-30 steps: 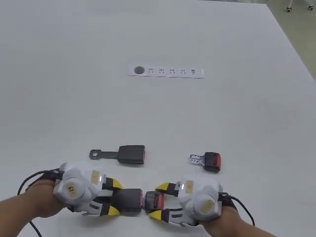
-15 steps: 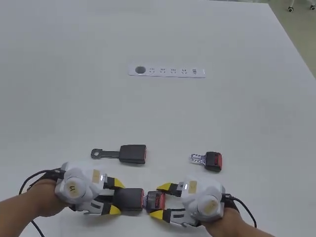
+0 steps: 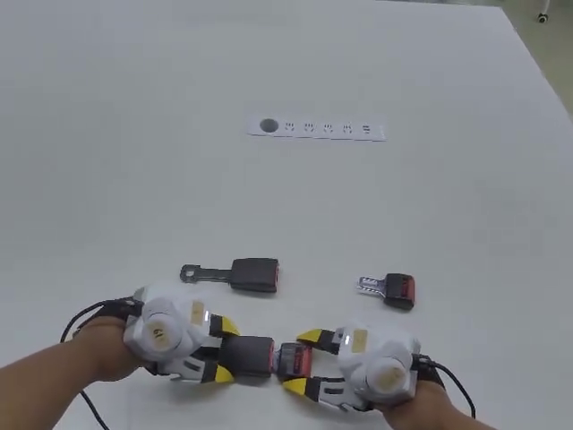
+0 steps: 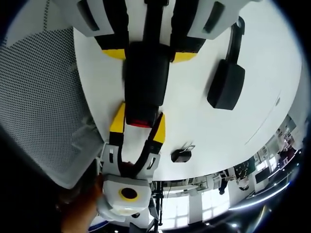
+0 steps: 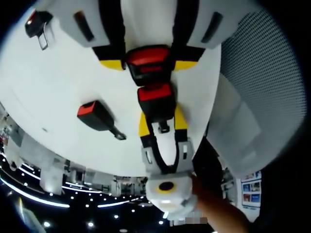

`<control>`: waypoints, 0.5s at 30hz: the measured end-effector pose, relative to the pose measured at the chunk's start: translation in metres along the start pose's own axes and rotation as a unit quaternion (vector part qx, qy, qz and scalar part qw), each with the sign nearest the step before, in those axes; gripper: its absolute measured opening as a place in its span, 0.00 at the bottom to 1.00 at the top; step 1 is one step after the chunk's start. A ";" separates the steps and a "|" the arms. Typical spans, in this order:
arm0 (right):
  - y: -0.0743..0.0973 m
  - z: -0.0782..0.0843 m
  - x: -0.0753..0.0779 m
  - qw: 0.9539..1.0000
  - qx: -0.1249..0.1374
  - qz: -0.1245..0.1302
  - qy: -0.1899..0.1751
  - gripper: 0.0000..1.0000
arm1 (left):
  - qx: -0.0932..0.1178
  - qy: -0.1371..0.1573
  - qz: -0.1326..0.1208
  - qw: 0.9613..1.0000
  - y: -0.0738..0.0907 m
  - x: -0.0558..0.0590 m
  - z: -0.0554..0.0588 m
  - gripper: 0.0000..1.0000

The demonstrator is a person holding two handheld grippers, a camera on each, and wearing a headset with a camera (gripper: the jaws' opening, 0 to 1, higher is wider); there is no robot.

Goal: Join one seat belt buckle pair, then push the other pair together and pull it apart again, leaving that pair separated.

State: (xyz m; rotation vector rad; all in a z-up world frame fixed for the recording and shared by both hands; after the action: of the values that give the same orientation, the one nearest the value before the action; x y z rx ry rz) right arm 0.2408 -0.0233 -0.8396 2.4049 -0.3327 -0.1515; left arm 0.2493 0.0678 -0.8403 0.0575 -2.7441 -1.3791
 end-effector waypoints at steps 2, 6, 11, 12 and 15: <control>-0.001 0.000 0.001 1.000 -0.008 0.001 0.008 0.38 | -0.002 0.002 -0.001 1.000 0.000 0.000 0.000 0.34; -0.003 -0.002 -0.002 1.000 -0.027 0.002 0.010 0.46 | -0.014 0.002 -0.008 1.000 -0.001 0.001 -0.002 0.34; 0.002 -0.020 0.003 1.000 0.001 0.023 -0.002 0.76 | 0.002 0.050 -0.007 0.999 0.003 0.007 -0.010 0.50; 0.004 -0.021 0.003 1.000 -0.001 0.024 -0.006 0.77 | -0.001 0.052 -0.014 0.999 0.005 0.005 -0.009 0.57; 0.013 -0.022 0.008 0.999 0.002 0.043 -0.004 0.77 | 0.005 0.043 -0.033 0.999 0.010 0.004 -0.012 0.73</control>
State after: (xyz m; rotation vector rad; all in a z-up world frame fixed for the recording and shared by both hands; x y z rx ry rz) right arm 0.2506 -0.0217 -0.8146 2.3901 -0.4410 -0.1213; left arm 0.2463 0.0644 -0.8249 0.2046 -2.7024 -1.3453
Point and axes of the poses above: the centre of the closed fingertips' face, and the gripper's own axes: y roughly backward along the fingers, x roughly to its right, z roughly out of its underside, the point moved 2 cm from there along y, roughly backward along the fingers, and after that the axes turned 2 degrees about -x, right-handed, at the moved point
